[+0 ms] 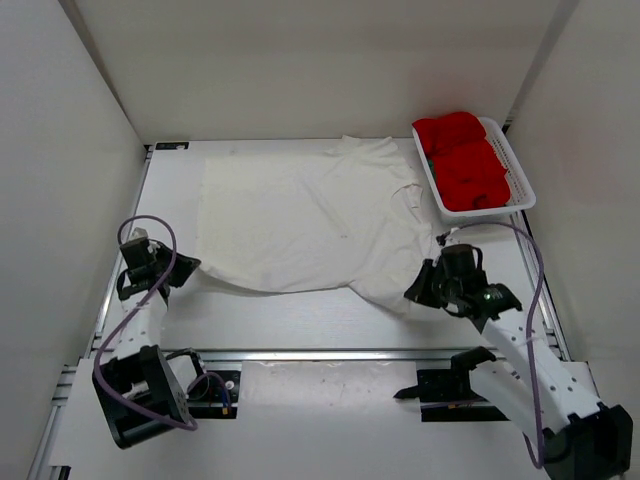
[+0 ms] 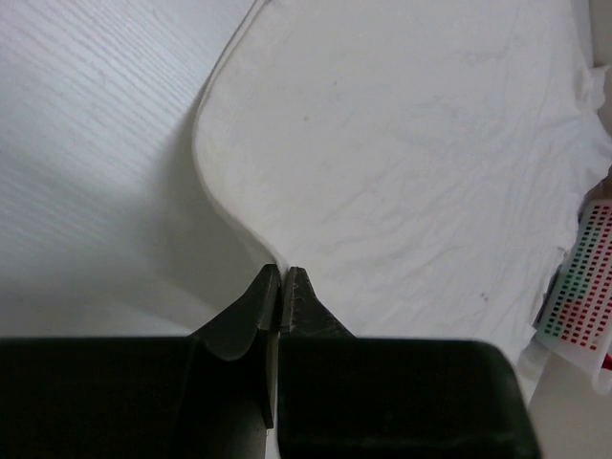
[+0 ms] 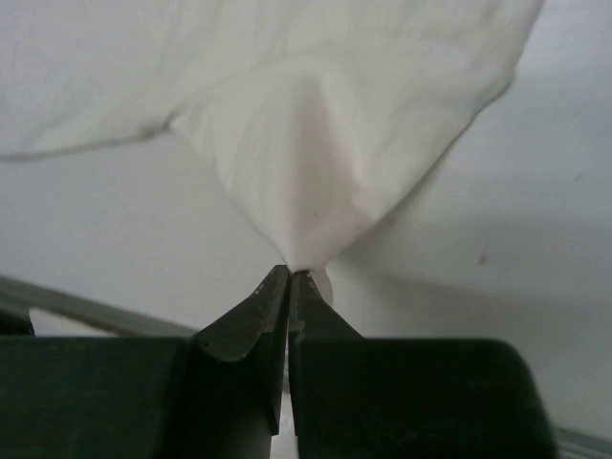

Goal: Fold and stack the t-shirts
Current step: Fold the flattened tshirt in 1/3 of the way

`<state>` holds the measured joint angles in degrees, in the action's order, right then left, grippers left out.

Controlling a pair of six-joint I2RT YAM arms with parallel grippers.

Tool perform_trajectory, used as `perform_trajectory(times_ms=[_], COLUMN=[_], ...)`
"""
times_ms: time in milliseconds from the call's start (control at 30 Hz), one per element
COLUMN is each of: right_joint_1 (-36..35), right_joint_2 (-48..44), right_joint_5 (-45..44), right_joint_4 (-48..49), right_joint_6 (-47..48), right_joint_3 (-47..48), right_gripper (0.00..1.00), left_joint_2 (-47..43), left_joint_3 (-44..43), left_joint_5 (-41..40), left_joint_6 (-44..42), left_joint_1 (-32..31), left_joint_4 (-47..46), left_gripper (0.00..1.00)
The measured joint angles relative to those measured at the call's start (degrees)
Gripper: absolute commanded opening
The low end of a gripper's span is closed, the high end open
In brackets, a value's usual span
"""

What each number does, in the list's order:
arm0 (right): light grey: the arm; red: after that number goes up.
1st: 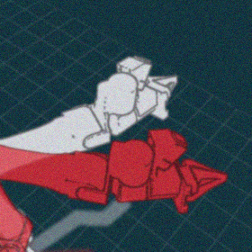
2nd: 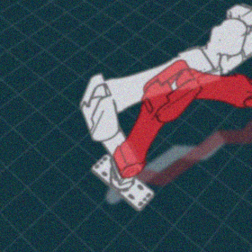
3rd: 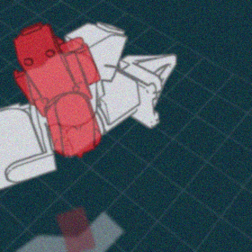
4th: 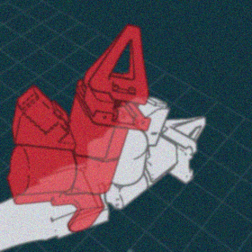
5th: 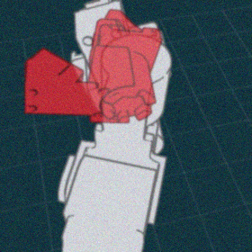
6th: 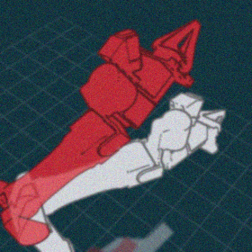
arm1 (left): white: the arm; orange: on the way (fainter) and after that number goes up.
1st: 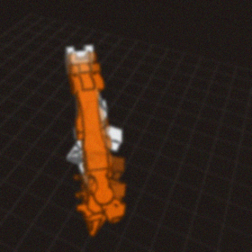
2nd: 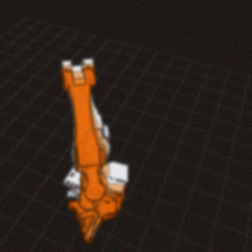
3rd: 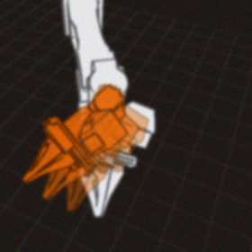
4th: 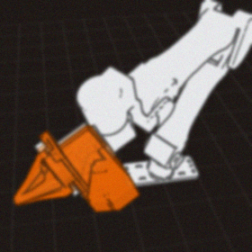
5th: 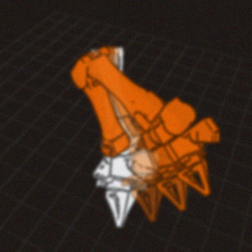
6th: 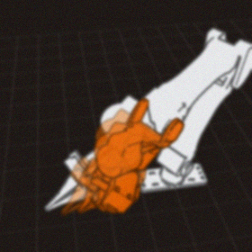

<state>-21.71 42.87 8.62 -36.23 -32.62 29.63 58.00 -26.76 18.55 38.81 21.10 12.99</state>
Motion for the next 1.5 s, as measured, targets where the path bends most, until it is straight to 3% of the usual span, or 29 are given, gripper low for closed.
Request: perform_trajectory(times_ms=[233,533,867,933,967,1033,1067,1100,1167,1267,1300,1367,1400,1500], right_joint_1=[11.17,13.14,13.51,13.60,13.57,13.51,13.29,13.25,13.16,12.96,12.68,12.31,12.15,12.11], right_joint_2=[22.71,47.76,72.43,77.57,79.67,84.17,86.38,87.56,89.33,88.19,85.99,78.34,74.18,59.34], right_joint_5=[1.97,1.92,2.47,2.43,2.43,2.23,1.73,1.53,1.27,0.63,0.07,-1.03,-1.22,-1.03], right_joint_4=[9.51,17.68,15.65,14.71,13.70,11.89,10.45,9.38,7.10,4.35,5.18,7.63,8.81,14.01], right_joint_6=[5.99,10.71,13.18,13.44,13.64,14.23,14.49,14.95,15.34,16.15,16.39,16.44,16.37,14.67], right_joint_3=[13.38,35.60,64.89,71.25,74.29,80.67,84.11,86.25,89.92,90.01,86.93,75.01,68.63,47.98], right_gripper=[0.00,0.00,0.00,0.00,0.02,0.18,0.25,0.35,0.40,0.34,0.26,0.04,0.00,0.04], left_joint_2=[9.07,20.46,35.50,37.42,38.34,39.63,40.04,40.13,39.74,36.92,35.19,30.56,28.35,24.59], left_joint_3=[-3.93,-13.07,-19.93,-22.03,-22.93,-23.87,-24.22,-24.37,-24.39,-23.28,-22.14,-18.38,-16.46,-11.04], left_joint_5=[-0.11,-2.71,-3.06,-2.93,-2.67,-2.03,-1.57,-1.27,-0.76,-0.85,-1.01,-1.53,-1.64,-1.49], left_joint_6=[8.59,13.14,14.19,14.05,14.08,13.97,13.86,13.81,13.33,11.76,11.28,10.36,9.99,9.01], left_joint_1=[-0.87,-4.59,-1.68,-1.53,-1.49,-1.31,-1.14,-0.94,-0.42,0.00,0.04,-0.35,-0.61,-1.03], left_joint_4=[-7.32,-14.27,-14.84,-15.06,-15.30,-16.15,-16.33,-16.37,-16.22,-15.56,-15.19,-14.47,-13.97,-13.18], left_gripper=[0.00,0.00,0.00,0.06,0.17,0.32,0.45,0.50,0.52,0.50,0.52,0.56,0.56,0.54])
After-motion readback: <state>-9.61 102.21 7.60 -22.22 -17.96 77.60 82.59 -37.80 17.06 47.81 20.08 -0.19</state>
